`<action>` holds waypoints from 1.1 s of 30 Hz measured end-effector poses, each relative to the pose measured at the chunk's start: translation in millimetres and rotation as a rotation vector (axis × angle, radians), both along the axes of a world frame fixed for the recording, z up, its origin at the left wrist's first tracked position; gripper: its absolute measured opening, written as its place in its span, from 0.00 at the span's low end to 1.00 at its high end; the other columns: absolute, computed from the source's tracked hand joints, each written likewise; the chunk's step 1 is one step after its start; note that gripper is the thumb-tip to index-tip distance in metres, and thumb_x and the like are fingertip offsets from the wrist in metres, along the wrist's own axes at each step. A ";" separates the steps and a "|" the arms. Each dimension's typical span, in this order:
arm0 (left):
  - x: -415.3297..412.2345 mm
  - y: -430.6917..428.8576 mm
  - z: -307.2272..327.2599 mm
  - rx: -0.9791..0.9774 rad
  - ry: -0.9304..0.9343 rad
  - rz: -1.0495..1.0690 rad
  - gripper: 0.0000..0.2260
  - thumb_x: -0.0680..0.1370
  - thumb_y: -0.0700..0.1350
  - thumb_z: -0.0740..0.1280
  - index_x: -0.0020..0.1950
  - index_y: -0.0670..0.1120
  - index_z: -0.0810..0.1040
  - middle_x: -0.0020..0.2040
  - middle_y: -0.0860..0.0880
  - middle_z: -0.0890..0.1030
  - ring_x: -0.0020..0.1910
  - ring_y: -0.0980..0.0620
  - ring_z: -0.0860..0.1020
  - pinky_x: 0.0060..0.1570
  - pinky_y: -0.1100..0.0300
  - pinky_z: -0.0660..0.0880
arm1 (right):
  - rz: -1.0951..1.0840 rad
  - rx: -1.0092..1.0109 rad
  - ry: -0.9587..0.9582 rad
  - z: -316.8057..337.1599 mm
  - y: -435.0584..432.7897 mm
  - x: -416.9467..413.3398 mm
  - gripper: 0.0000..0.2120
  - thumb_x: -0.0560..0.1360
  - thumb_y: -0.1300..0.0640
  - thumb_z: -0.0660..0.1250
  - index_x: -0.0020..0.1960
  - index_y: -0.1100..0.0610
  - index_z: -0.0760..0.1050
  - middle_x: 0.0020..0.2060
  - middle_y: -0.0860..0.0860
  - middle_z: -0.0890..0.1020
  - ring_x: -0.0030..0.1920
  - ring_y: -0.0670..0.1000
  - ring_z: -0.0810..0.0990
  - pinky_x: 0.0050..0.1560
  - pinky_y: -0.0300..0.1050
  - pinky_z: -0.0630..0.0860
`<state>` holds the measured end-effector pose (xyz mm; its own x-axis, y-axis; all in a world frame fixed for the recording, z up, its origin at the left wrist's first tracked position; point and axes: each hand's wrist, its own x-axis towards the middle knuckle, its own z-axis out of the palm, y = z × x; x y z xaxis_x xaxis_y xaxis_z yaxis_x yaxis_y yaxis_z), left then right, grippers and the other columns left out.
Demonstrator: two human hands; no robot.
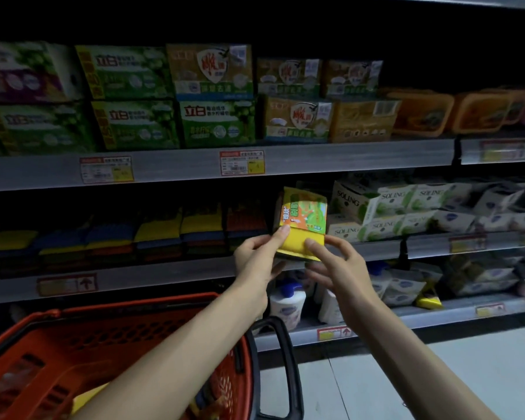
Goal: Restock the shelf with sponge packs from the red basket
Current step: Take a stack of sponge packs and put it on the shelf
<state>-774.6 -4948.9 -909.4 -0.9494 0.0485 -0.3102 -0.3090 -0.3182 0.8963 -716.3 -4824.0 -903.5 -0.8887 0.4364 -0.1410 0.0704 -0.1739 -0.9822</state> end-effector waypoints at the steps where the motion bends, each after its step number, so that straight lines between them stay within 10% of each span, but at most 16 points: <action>1: -1.6 2.7 -1.4 -0.058 0.014 0.028 0.20 0.70 0.53 0.81 0.54 0.43 0.83 0.50 0.44 0.86 0.50 0.48 0.85 0.54 0.47 0.83 | -0.015 0.000 0.016 -1.3 0.5 -4.9 0.16 0.76 0.55 0.76 0.62 0.53 0.77 0.49 0.64 0.86 0.44 0.61 0.85 0.60 0.67 0.78; 5: -6.9 7.2 -3.0 -0.206 0.089 0.121 0.16 0.72 0.55 0.79 0.51 0.45 0.83 0.43 0.50 0.84 0.41 0.54 0.79 0.43 0.58 0.76 | -0.071 0.051 0.090 -12.8 -0.7 -24.7 0.16 0.76 0.58 0.75 0.63 0.54 0.78 0.51 0.56 0.86 0.51 0.52 0.86 0.56 0.49 0.83; 11: -14.9 15.5 -9.8 -0.286 0.108 0.087 0.09 0.77 0.53 0.74 0.46 0.49 0.83 0.44 0.52 0.84 0.49 0.51 0.82 0.57 0.48 0.81 | -0.243 0.207 0.107 -25.7 -5.1 -51.7 0.14 0.75 0.47 0.76 0.57 0.48 0.78 0.49 0.48 0.85 0.54 0.50 0.84 0.60 0.56 0.81; 22: -16.8 24.1 -17.6 -0.319 0.070 0.081 0.11 0.81 0.39 0.65 0.44 0.54 0.78 0.38 0.54 0.79 0.40 0.53 0.75 0.44 0.60 0.72 | -0.177 0.417 -0.012 -22.8 -3.8 -67.2 0.02 0.78 0.57 0.66 0.48 0.53 0.78 0.38 0.50 0.83 0.42 0.55 0.81 0.42 0.47 0.73; 33: -18.6 27.1 -11.1 -0.321 -0.006 0.124 0.10 0.80 0.38 0.63 0.57 0.35 0.80 0.41 0.39 0.80 0.34 0.54 0.69 0.34 0.61 0.66 | -0.159 0.521 -0.117 -17.5 -4.6 -66.7 0.05 0.78 0.61 0.64 0.52 0.55 0.76 0.45 0.54 0.84 0.47 0.56 0.81 0.46 0.45 0.71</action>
<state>-793.2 -4921.8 -920.5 -0.9402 -0.1683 -0.2962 -0.2910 -0.0554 0.9551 -783.0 -4828.7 -921.0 -0.7976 0.6021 0.0354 0.1971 0.3157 -0.9282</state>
